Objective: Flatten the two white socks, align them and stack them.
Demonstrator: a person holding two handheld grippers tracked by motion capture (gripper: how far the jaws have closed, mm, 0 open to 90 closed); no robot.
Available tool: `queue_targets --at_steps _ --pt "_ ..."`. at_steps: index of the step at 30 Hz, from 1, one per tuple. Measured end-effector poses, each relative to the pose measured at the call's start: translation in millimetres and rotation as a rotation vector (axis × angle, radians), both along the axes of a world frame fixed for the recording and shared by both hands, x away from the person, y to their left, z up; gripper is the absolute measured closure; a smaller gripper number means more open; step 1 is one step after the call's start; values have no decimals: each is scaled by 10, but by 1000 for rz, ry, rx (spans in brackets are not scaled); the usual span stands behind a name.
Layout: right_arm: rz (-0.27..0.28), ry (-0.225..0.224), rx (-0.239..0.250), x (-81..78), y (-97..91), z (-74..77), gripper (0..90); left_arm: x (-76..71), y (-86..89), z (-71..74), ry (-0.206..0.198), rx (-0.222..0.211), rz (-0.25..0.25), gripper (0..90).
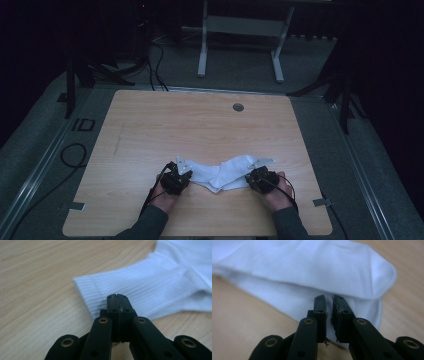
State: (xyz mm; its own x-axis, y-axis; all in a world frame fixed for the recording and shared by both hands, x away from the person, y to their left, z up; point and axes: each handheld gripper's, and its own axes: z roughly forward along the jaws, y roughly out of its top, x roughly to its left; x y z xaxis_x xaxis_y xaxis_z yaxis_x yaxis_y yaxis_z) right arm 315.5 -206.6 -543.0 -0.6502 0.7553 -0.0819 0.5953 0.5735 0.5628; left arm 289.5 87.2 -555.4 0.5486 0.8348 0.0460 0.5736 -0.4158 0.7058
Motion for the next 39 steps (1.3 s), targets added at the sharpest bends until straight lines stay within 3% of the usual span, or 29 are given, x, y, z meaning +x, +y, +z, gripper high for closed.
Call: queue_targets --at_steps 4,9,14,17,19,22,23,24,28,30,33,36,39 --pt "-37 -9 14 195 -24 -10 794 -31 -11 3 7 -1 -8 895" --pt "-47 -14 30 306 -49 73 744 -43 -4 2 9 -3 -10 895" --pt "-145 -58 83 502 -161 263 704 -46 -8 -2 8 -2 -9 895" --pt "-193 -20 95 684 -175 225 671 -47 -9 -3 10 -4 -6 895" --pt "-201 17 125 777 -165 165 652 -48 -14 -8 7 -8 -3 896" --pt "-206 48 123 847 -148 106 655 -47 -14 -9 7 -7 -3 897" --pt "-205 70 127 877 -142 77 709 -47 -13 -9 8 -6 -3 897" --pt "-200 86 131 898 -146 54 871 -48 -13 -9 10 -8 -2 897" --pt "-183 42 133 804 -156 168 889 -48 -10 -9 15 -9 0 899" --pt "-171 -27 139 660 -199 369 888 -52 -18 -7 18 -8 6 898" --pt "-165 -74 158 519 -273 566 888 -57 -25 -6 20 -8 11 899" --pt "-162 -88 170 406 -320 636 886 -49 -14 -2 28 -13 12 899" --pt "-171 -72 171 329 -353 557 886 -46 -7 -2 34 -25 16 899"
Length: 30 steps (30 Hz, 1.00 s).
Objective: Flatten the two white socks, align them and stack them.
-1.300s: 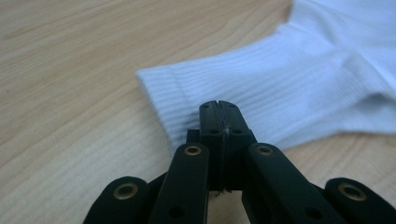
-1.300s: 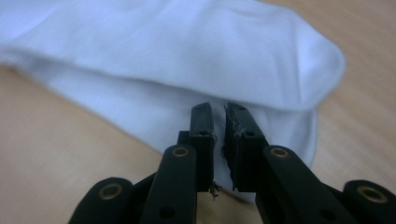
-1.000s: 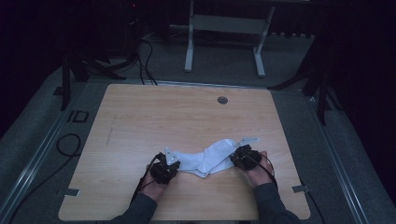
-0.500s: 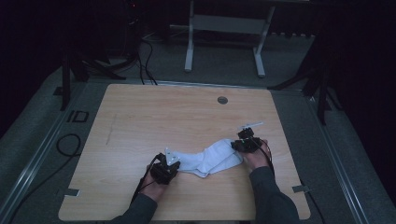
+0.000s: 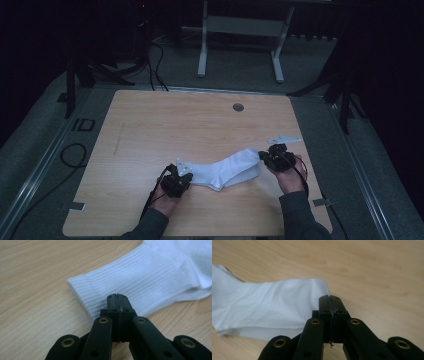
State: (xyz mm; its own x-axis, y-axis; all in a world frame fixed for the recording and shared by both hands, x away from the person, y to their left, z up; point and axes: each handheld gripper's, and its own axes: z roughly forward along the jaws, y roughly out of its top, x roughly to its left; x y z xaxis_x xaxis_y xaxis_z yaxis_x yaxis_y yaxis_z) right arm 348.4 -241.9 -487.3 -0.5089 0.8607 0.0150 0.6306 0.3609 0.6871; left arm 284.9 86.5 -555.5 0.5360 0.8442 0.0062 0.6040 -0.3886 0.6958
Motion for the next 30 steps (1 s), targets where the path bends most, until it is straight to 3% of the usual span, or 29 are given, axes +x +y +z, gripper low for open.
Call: queue_targets --at_steps 5,6,7,12,21,25,28,30 --pt "-21 68 25 -60 -73 -295 885 1 7 -1 6 -16 9 898" --pt "-21 68 25 -60 -73 -295 885 1 7 -1 6 -16 9 898" --pt "-24 92 26 -90 -82 -416 885 3 10 2 11 -15 9 898" --pt "-29 124 28 -84 -99 -580 884 6 21 2 12 -31 12 896" --pt "-27 120 32 -102 -98 -594 865 36 88 16 14 -23 18 884" --pt "32 152 49 -153 -68 -584 760 61 147 23 4 0 53 874" --pt "75 129 68 -208 -47 -545 661 85 199 28 3 -1 67 861" --pt "79 120 72 -217 -47 -531 642 92 215 31 5 -2 69 849"
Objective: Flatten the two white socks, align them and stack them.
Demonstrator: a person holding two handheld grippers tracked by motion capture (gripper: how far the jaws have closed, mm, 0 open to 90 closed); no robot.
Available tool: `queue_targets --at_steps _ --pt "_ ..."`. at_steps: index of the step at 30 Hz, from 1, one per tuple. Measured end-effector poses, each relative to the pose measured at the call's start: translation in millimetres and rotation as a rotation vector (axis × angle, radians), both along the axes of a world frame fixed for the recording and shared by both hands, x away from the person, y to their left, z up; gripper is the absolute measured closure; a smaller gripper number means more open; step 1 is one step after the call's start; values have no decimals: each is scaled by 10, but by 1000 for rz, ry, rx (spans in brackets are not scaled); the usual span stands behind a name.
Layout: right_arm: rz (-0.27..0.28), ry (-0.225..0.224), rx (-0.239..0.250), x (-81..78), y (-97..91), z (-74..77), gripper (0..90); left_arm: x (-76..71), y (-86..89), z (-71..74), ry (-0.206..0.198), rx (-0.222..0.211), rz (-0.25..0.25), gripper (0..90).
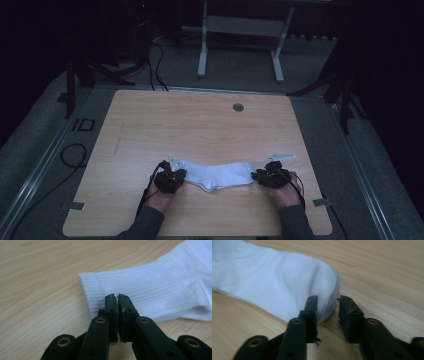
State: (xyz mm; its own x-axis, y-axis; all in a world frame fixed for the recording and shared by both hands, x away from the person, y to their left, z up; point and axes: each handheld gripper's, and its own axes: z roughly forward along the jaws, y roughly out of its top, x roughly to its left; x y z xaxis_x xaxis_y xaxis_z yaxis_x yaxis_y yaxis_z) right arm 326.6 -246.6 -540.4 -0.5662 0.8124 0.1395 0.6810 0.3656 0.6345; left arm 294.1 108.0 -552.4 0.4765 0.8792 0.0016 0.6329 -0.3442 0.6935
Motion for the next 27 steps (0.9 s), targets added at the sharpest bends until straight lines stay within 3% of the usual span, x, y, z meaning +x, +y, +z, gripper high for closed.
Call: queue_targets --at_steps 2,9,14,20,27 --pt "-2 -33 16 -19 -8 68 595 27 36 5 -4 2 2 839" --pt "-31 -62 32 7 -47 120 558 34 94 44 -9 -18 -11 791" --pt "-49 -61 37 32 -85 114 546 28 165 98 -14 -47 -9 771" --pt "-67 -60 42 43 -128 105 541 20 249 155 -13 -53 -18 734" --pt "-69 -54 36 59 -149 71 536 33 371 187 -18 -63 7 719"
